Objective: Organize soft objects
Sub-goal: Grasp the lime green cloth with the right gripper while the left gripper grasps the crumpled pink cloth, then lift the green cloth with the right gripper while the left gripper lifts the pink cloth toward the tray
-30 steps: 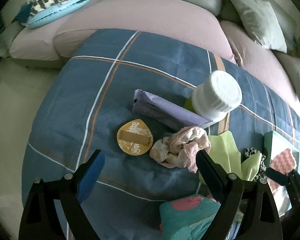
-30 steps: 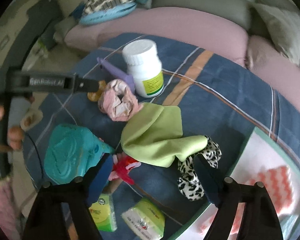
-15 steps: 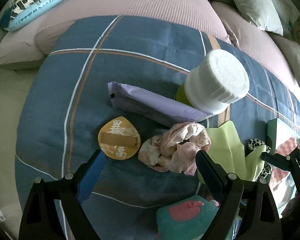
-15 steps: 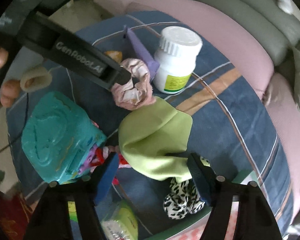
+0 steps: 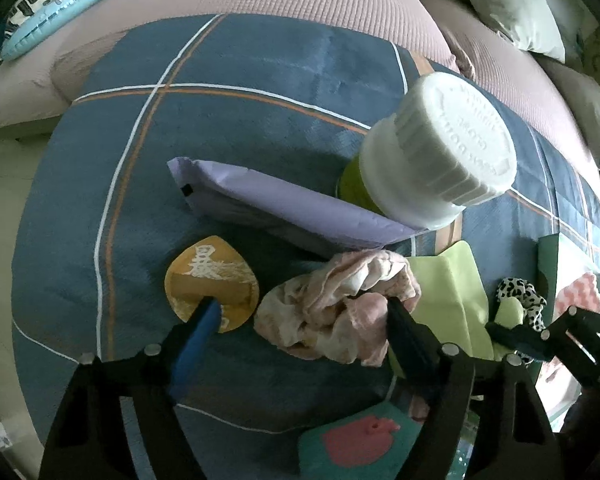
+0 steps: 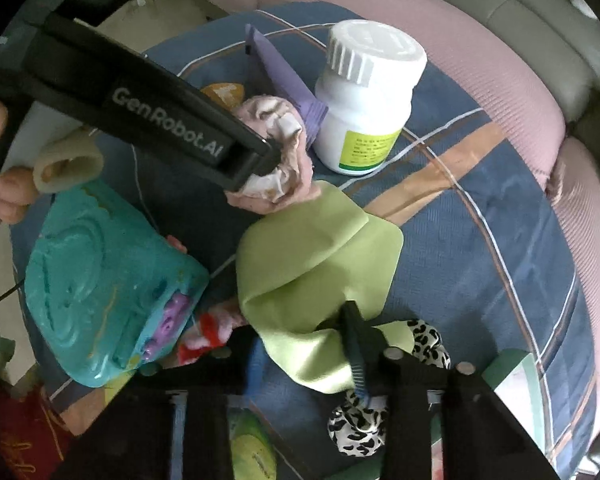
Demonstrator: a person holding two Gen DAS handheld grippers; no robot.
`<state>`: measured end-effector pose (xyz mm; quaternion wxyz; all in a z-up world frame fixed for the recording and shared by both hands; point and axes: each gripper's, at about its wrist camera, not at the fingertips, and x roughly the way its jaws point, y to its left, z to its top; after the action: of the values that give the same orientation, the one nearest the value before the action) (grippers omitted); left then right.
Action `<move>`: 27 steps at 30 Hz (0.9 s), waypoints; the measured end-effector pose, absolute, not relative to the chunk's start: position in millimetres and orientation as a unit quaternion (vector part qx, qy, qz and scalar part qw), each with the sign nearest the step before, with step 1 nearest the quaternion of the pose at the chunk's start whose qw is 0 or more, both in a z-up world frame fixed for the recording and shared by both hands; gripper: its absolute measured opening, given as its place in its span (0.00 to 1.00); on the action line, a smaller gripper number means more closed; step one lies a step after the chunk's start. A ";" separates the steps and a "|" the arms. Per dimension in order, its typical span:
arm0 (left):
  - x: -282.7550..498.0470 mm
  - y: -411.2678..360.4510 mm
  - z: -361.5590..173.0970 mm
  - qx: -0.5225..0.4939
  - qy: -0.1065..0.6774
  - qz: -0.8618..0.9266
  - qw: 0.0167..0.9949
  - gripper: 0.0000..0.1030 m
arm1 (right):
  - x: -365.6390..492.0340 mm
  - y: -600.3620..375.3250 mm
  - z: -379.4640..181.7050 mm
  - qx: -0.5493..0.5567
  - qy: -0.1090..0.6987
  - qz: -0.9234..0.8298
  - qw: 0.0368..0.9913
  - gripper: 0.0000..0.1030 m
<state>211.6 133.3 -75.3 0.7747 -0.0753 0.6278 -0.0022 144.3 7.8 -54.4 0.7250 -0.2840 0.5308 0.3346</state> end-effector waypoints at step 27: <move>209.9 116.1 -70.1 -0.116 0.608 -0.019 0.785 0.20 | 150.8 -57.1 -8.0 -0.147 0.493 0.313 0.798 0.11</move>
<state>209.9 116.1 -70.1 0.7848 -0.1162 0.6084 -0.0191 150.8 -57.1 -8.0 0.7983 -0.1471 0.4932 0.3127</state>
